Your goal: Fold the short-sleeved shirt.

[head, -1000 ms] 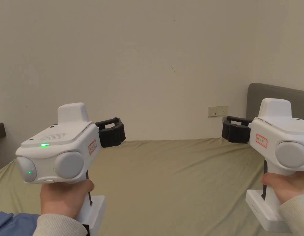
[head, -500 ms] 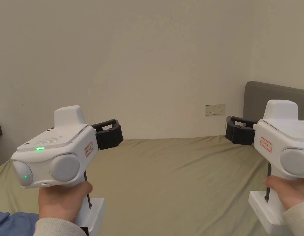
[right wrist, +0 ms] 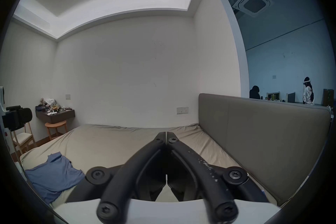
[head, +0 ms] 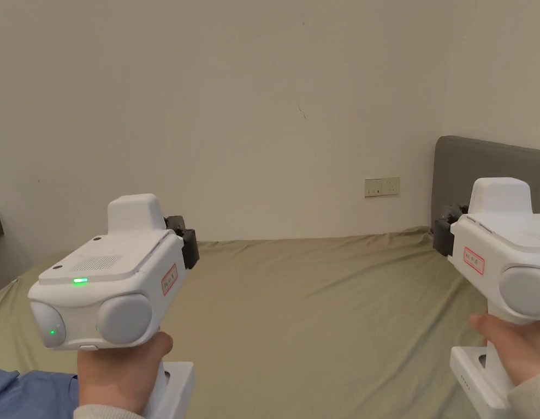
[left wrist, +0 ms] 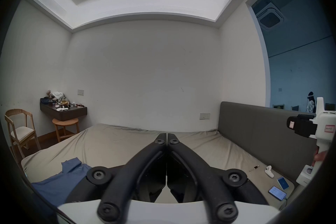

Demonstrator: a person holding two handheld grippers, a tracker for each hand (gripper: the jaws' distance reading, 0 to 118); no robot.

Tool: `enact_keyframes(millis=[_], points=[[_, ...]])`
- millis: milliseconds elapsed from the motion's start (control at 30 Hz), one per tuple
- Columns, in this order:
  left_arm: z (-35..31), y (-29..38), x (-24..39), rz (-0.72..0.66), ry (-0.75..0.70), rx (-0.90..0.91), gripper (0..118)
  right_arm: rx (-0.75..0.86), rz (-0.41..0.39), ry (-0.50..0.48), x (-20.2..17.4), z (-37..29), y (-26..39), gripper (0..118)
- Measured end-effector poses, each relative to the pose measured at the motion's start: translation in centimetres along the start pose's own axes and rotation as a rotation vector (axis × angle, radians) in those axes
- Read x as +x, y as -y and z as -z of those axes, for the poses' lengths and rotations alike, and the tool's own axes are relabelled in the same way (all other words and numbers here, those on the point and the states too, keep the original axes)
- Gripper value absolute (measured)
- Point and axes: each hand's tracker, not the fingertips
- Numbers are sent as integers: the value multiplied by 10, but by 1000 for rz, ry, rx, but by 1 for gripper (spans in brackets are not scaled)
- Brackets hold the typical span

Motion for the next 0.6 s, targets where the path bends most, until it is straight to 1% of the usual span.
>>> enact_keyframes(millis=[133,300,367,400,467,533,600], points=[[4,13,11,37,-4,-23,0,-8,-26,21,2,-3,12,1],[7,13,8,26,5,-34,0,-22,-33,16,4,-5,16,1],[5,13,3,26,11,-31,0,-26,-26,15,5,-5,17,1],[4,12,-1,25,8,-28,0,-24,-10,4,6,-7,12,0],[1,9,-8,17,-19,-22,0,-17,-7,-7,0,-9,12,0],[-8,6,-26,9,-58,-14,0,-9,-15,-55,-16,-9,7,0],[-24,3,-49,20,-138,-7,0,-2,-29,-144,-40,-7,6,0]])
